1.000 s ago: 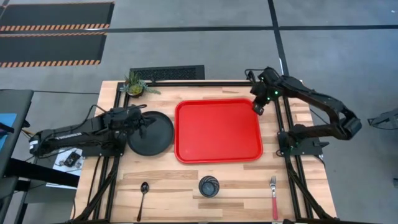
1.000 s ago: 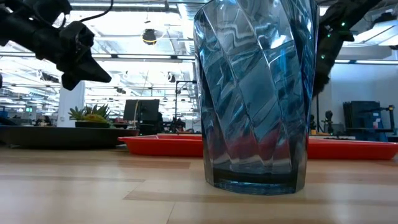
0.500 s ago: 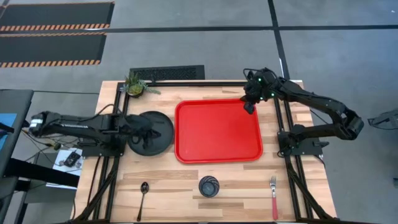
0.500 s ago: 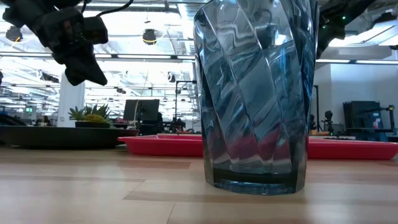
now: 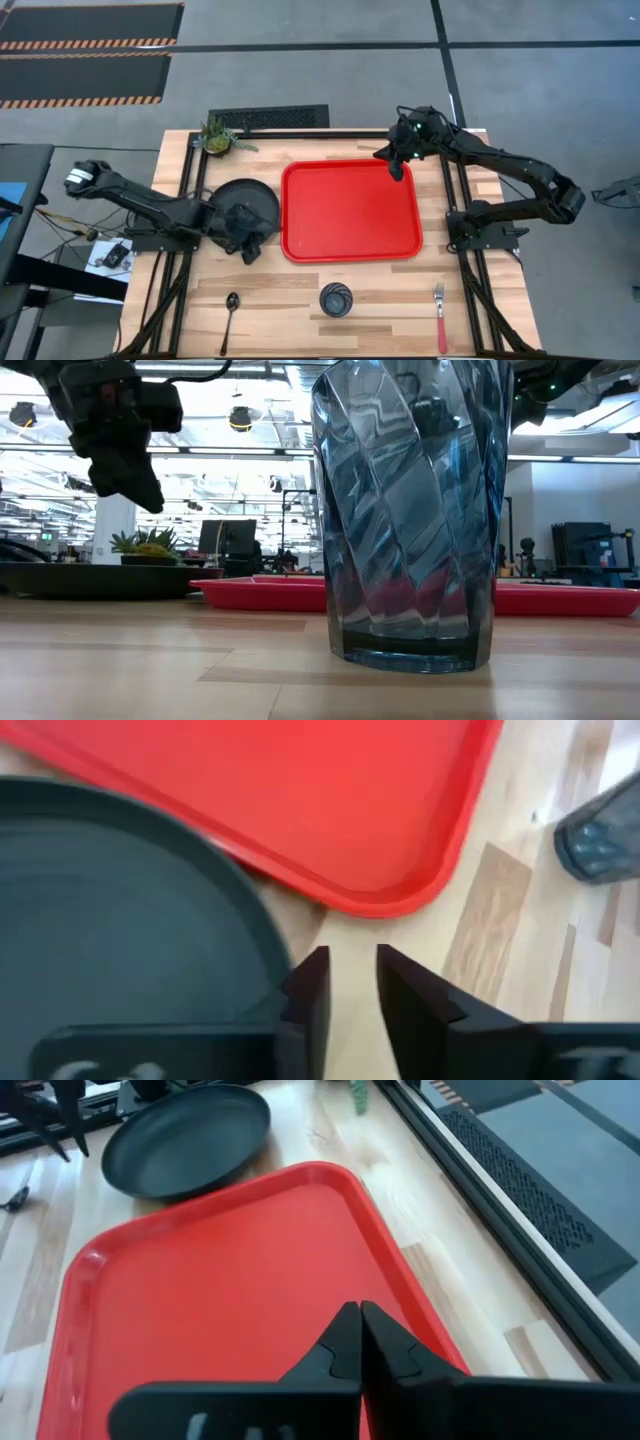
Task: Pick and place plate/cup/fork/spoon on tray
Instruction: Put the black plate in the center of the red serving tray
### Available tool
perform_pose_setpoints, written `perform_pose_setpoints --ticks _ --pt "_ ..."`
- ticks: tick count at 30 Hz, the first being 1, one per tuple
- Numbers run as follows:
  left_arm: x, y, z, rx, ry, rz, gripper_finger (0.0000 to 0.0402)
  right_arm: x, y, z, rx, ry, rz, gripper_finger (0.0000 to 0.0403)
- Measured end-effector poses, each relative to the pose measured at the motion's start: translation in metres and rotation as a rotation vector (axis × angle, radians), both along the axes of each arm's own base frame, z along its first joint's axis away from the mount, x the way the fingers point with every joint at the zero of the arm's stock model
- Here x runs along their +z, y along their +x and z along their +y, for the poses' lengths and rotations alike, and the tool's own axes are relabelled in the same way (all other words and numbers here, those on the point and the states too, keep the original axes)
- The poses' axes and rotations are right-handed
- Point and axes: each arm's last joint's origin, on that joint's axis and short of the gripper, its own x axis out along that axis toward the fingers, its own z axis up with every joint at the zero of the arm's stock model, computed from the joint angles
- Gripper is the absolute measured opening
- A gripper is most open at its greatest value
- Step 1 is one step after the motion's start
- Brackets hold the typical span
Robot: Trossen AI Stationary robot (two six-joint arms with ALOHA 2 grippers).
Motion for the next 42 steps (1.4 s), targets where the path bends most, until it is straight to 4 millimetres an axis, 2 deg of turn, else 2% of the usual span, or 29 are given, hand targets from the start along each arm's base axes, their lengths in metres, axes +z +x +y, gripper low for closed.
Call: perform_pose_setpoints --ticks 4,9,16,23,26,30,34,37,42 --pt "-0.004 0.017 -0.011 -0.018 0.076 0.071 0.0124 0.000 0.000 0.000 0.021 -0.030 0.007 0.0010" --pt "-0.013 0.033 -0.017 0.073 0.178 0.213 0.0173 0.000 0.000 0.000 0.042 -0.061 0.014 0.0011" --pt "-0.039 0.044 -0.023 0.135 0.162 0.375 0.0196 0.000 -0.001 -0.001 0.047 -0.079 0.019 0.0010" --pt "-0.058 0.043 -0.022 0.165 0.193 0.475 0.0168 0.000 -0.002 -0.003 0.037 -0.080 0.020 0.0012" --pt "-0.063 0.044 -0.023 0.140 0.198 0.500 0.0136 0.000 -0.003 -0.004 0.033 -0.080 0.020 0.0011" --pt "-0.063 0.043 -0.023 0.075 0.206 0.527 0.0075 0.000 -0.003 -0.004 0.030 -0.081 0.019 0.0010" --pt "-0.048 0.033 -0.020 0.034 0.235 0.565 0.0012 0.000 -0.003 -0.004 0.027 -0.076 0.018 0.0011" --pt "-0.026 0.023 -0.016 0.032 0.212 0.518 0.0009 0.000 -0.003 -0.004 0.012 -0.054 0.012 0.0010" --pt "0.017 0.004 -0.004 0.035 0.167 0.327 0.0002 0.003 -0.004 -0.001 -0.044 -0.011 0.000 0.0010"
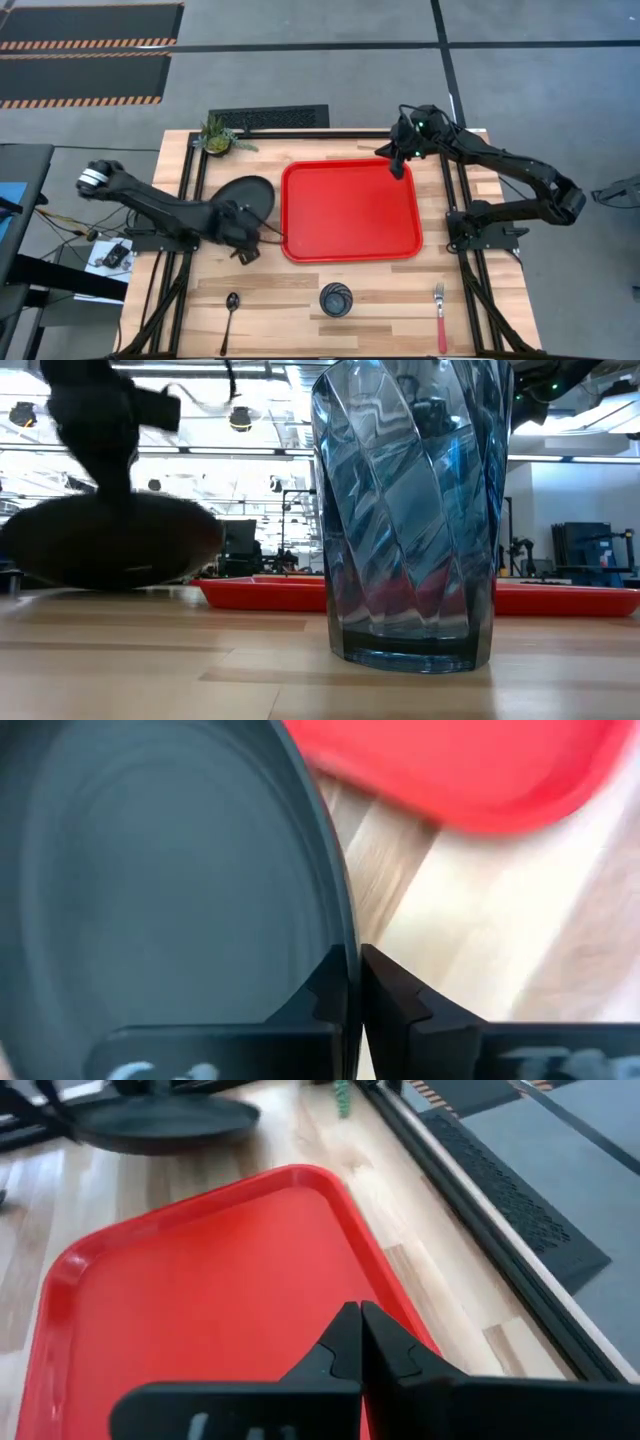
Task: Pick and place plate/cup/fork/spoon on tray
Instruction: Put the black plate in the center of the red serving tray
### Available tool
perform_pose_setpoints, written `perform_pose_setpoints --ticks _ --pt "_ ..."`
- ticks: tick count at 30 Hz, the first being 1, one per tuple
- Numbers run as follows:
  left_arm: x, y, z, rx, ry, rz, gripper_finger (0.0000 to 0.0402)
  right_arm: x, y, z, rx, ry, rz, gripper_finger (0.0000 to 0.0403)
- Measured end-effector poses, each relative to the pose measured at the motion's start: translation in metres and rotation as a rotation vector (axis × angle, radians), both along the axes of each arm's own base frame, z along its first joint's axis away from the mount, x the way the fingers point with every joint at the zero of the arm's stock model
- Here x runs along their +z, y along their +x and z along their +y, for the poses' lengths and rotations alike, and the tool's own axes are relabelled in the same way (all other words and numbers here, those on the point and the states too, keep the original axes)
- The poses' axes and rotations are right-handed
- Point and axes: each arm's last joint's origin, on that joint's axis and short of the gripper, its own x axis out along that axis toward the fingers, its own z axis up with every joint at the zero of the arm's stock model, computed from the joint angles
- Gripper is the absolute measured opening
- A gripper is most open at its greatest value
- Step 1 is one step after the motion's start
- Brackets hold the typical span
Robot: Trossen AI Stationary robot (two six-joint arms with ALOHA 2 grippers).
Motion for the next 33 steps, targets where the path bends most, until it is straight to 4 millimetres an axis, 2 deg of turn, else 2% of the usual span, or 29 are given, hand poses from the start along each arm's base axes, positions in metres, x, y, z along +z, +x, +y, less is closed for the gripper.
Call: perform_pose_setpoints --ticks 5,9,13,17,22,25,29,33 --pt "0.036 -0.001 0.022 -0.114 0.072 -0.113 0.0001 0.002 0.002 0.011 -0.084 0.025 0.029 0.0010" --pt "0.056 0.015 0.041 -0.244 0.133 -0.187 0.0001 -0.001 0.004 0.017 -0.110 0.057 0.064 0.0010" --pt "0.065 0.037 0.054 -0.324 0.152 -0.277 0.0000 -0.002 0.004 0.019 -0.123 0.088 0.065 0.0008" --pt "0.060 0.065 0.059 -0.331 0.201 -0.299 0.0000 -0.001 -0.001 0.017 -0.121 0.083 0.081 0.0007" --pt "0.038 0.114 0.055 -0.275 0.155 -0.349 0.0000 -0.006 -0.010 0.013 -0.114 0.122 0.126 0.0007" --pt "0.033 0.143 0.049 -0.290 0.138 -0.352 0.0000 -0.007 -0.017 0.011 -0.138 0.143 0.152 0.0007" --pt "0.018 0.170 0.043 -0.340 0.095 -0.310 0.0000 -0.004 -0.026 0.009 -0.169 0.139 0.148 0.0007" --pt "0.005 0.188 0.041 -0.348 0.057 -0.294 0.0000 0.002 -0.032 0.009 -0.209 0.149 0.112 0.0007"
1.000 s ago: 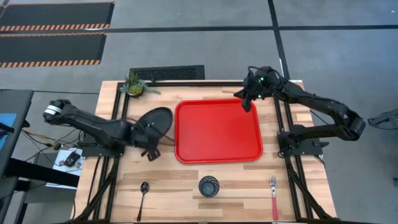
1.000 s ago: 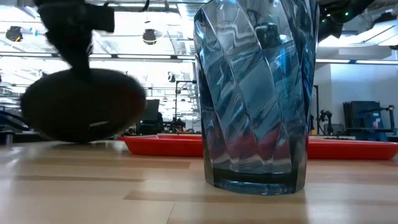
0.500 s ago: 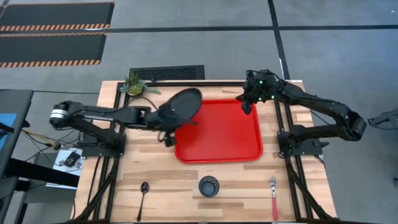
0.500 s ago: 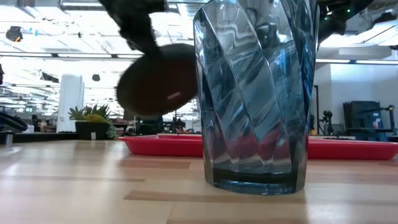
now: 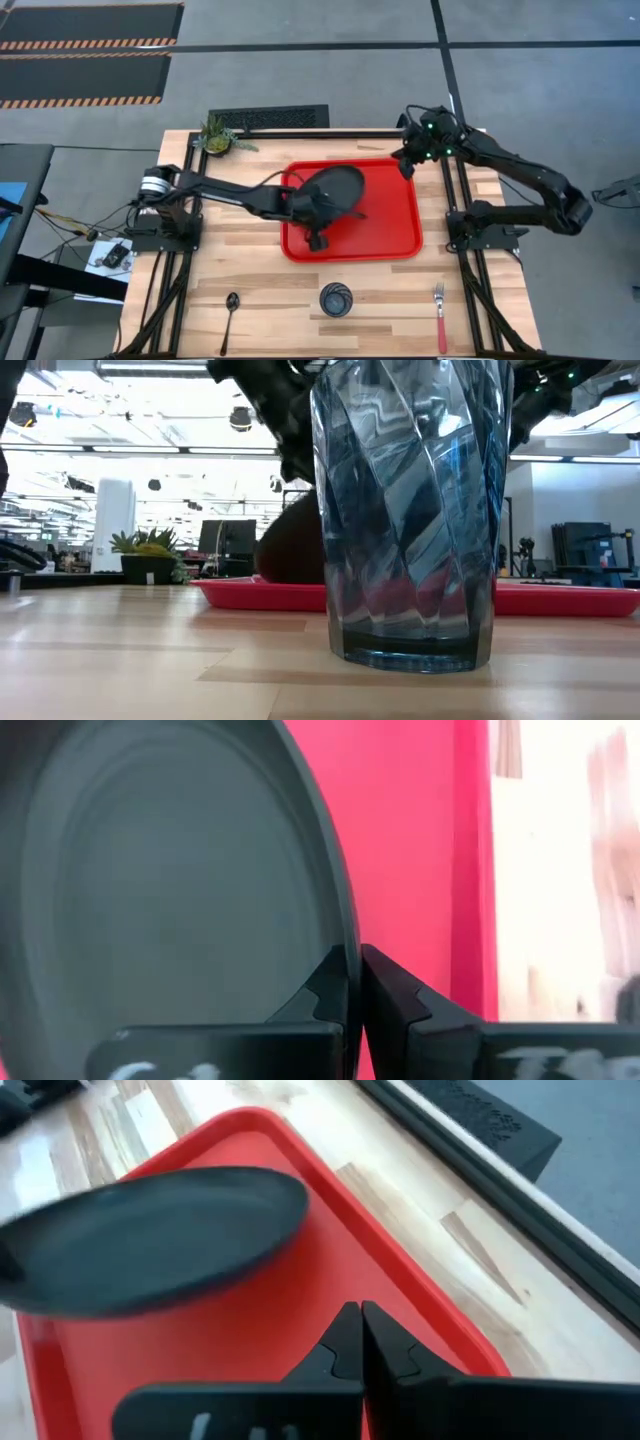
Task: Pick and place plate/cup/fork/spoon on tray
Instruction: Put the black plate in the center of the red serving tray
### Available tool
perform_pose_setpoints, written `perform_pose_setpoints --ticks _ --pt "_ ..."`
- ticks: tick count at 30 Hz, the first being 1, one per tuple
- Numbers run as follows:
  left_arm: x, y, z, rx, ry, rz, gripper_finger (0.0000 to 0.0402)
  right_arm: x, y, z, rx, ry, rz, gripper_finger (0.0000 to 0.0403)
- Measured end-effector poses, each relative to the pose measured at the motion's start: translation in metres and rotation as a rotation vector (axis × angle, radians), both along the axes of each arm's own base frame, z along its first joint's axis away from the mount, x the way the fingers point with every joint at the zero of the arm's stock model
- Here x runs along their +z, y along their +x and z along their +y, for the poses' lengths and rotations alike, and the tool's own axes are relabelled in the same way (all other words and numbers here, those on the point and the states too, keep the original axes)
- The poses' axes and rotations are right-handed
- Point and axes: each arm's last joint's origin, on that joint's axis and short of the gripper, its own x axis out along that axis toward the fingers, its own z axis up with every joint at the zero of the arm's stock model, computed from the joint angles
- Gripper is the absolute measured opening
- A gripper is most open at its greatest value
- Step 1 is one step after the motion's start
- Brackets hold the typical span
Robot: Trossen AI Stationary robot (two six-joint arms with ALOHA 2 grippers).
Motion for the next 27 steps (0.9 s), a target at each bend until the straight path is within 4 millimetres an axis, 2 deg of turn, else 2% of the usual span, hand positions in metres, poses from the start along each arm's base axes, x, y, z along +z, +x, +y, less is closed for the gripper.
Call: perform_pose_setpoints --ticks 7,14,27 --pt "-0.025 0.012 -0.003 0.009 -0.055 0.046 0.0000 -0.001 -0.005 0.005 0.003 0.036 0.028 0.0007" --pt "-0.032 0.016 -0.011 -0.007 -0.123 0.041 0.0000 -0.004 -0.004 0.011 0.026 0.064 0.059 0.0007" --pt "-0.060 0.035 -0.003 0.030 -0.166 -0.012 0.0000 -0.004 0.003 0.020 0.062 0.079 0.060 0.0007"
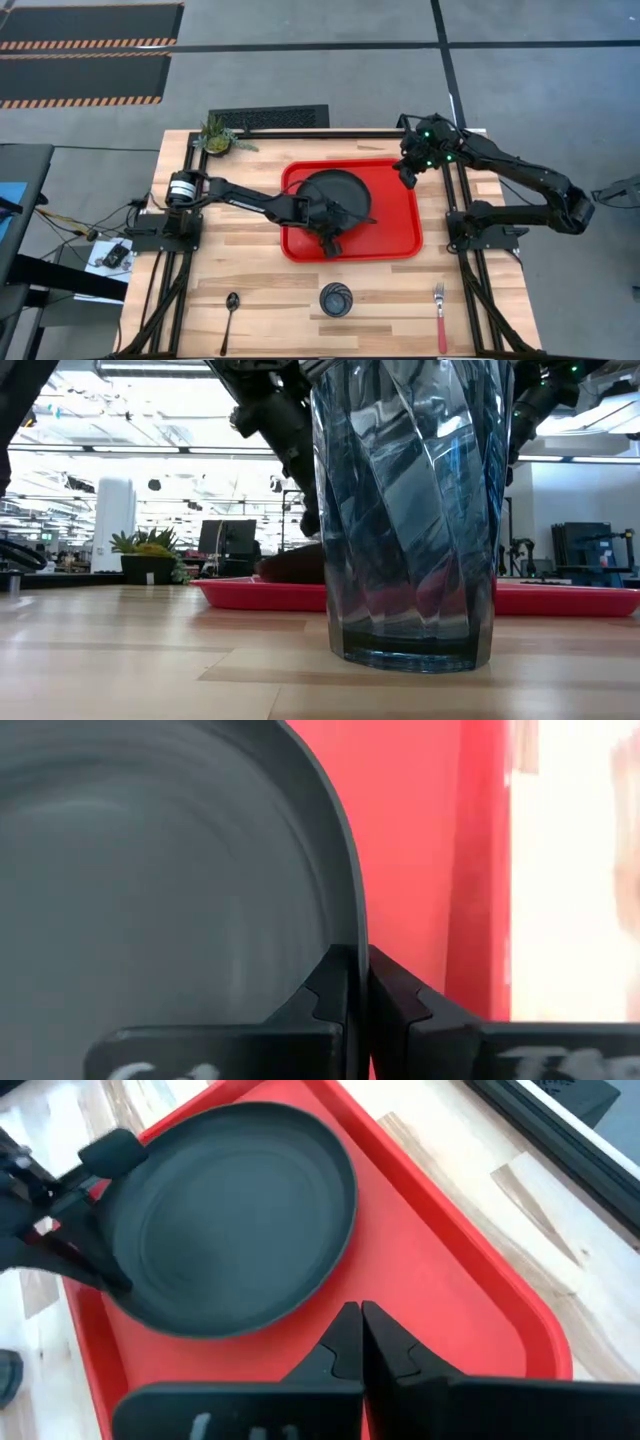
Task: Pick and place plate/cup/fork/spoon on tray
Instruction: Put the black plate in the center of the red serving tray
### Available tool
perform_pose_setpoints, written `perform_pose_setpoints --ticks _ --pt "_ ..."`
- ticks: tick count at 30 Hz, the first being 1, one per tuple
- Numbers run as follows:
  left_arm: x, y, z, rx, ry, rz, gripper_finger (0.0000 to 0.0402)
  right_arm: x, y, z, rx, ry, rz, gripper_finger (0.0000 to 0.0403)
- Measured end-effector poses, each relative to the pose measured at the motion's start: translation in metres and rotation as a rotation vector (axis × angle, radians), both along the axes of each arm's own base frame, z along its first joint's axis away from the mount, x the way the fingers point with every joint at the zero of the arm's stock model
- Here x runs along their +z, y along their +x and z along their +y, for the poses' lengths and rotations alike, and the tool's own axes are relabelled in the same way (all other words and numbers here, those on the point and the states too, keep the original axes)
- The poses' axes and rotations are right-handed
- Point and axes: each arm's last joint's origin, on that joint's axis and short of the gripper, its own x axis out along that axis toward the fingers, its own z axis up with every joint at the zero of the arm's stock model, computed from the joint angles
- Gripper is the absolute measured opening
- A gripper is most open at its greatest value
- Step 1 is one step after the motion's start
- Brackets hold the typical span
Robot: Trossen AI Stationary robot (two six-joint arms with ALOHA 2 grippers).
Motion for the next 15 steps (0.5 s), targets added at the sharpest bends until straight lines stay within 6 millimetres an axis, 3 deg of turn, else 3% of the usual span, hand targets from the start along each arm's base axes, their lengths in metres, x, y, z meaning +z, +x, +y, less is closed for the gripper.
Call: perform_pose_setpoints --ticks 11,15 --pt "0.0045 0.0056 -0.0004 0.017 -0.035 -0.077 0.0027 -0.0003 0.0029 0.0045 0.019 0.010 0.002 0.0009" --pt "0.0058 0.0073 -0.0003 0.022 -0.038 -0.100 0.0018 -0.0003 0.0029 0.0045 0.018 0.011 0.002 0.0010"
